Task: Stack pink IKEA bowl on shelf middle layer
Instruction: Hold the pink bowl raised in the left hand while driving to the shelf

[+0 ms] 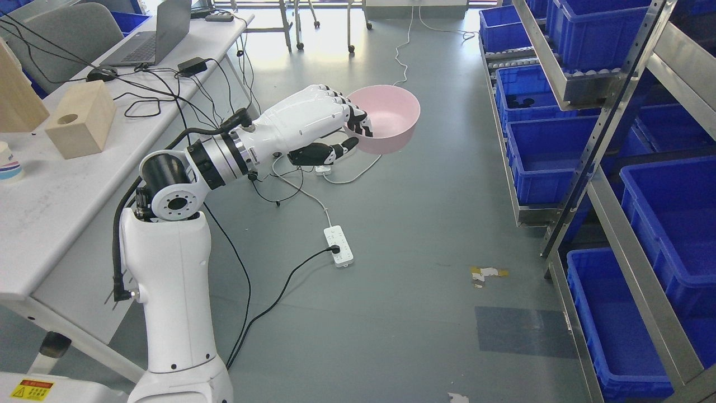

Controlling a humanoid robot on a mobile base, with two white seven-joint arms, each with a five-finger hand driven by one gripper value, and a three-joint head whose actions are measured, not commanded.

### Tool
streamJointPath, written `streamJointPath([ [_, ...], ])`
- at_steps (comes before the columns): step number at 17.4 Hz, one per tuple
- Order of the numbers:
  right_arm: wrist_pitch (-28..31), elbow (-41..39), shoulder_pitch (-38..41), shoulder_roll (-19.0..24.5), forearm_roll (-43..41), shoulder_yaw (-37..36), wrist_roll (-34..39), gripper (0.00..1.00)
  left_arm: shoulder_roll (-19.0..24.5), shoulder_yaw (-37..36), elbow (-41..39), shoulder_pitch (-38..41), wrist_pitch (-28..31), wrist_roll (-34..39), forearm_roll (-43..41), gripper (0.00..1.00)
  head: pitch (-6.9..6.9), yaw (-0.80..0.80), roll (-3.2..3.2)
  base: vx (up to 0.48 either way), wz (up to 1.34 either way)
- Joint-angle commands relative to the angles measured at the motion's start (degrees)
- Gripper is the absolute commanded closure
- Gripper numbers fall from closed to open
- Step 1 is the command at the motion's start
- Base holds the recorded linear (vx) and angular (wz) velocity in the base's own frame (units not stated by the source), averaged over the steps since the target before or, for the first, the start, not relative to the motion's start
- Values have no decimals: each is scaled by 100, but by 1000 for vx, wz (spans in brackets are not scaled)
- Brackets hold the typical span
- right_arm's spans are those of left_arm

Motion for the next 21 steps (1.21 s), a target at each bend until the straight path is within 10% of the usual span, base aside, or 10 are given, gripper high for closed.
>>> streamJointPath([
  [1,-4,-100,17,-100,0,0,-1,0,100,-278,0,1,-3,2,89,96,0,0,0,114,-116],
  [21,-4,-100,25,-100,0,0,-1,0,100,-427,0,1,-3,2,212,96,0,0,0,54,-297],
])
